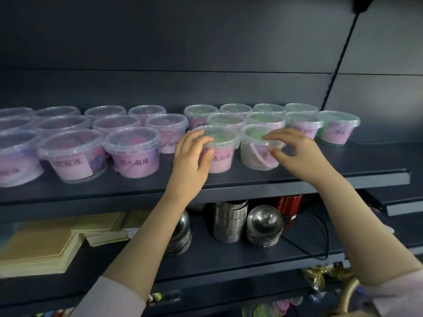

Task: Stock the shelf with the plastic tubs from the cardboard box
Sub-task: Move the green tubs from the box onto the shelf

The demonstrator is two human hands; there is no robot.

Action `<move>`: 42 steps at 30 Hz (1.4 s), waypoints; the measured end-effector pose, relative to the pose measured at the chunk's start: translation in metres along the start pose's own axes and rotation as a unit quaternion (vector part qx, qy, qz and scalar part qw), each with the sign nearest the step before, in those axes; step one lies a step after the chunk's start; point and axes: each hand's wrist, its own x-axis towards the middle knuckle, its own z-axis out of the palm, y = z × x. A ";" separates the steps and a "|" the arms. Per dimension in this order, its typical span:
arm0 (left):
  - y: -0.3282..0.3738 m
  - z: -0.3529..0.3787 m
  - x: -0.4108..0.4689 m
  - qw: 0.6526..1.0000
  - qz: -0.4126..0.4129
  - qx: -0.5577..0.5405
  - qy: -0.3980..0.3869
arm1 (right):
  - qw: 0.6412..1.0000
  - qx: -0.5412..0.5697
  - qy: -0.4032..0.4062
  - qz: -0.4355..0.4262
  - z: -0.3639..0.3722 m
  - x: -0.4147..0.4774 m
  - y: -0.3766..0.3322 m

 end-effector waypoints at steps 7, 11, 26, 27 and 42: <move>0.011 -0.006 -0.010 0.991 0.049 0.116 -0.051 | 0.997 -0.073 0.009 0.014 -0.017 -0.026 -0.023; 0.047 -0.004 -0.002 0.986 0.107 0.117 -0.051 | 0.987 -0.147 0.046 0.042 -0.051 -0.061 -0.030; 0.235 0.127 -0.081 0.947 0.231 0.002 -0.222 | 0.912 -0.278 0.020 0.301 -0.209 -0.310 0.052; 0.249 0.139 -0.091 0.942 0.235 -0.003 -0.240 | 0.907 -0.274 0.018 0.318 -0.220 -0.330 0.060; 0.356 0.293 -0.246 0.841 0.236 -0.030 -0.487 | 0.842 -0.103 0.032 0.528 -0.237 -0.575 0.174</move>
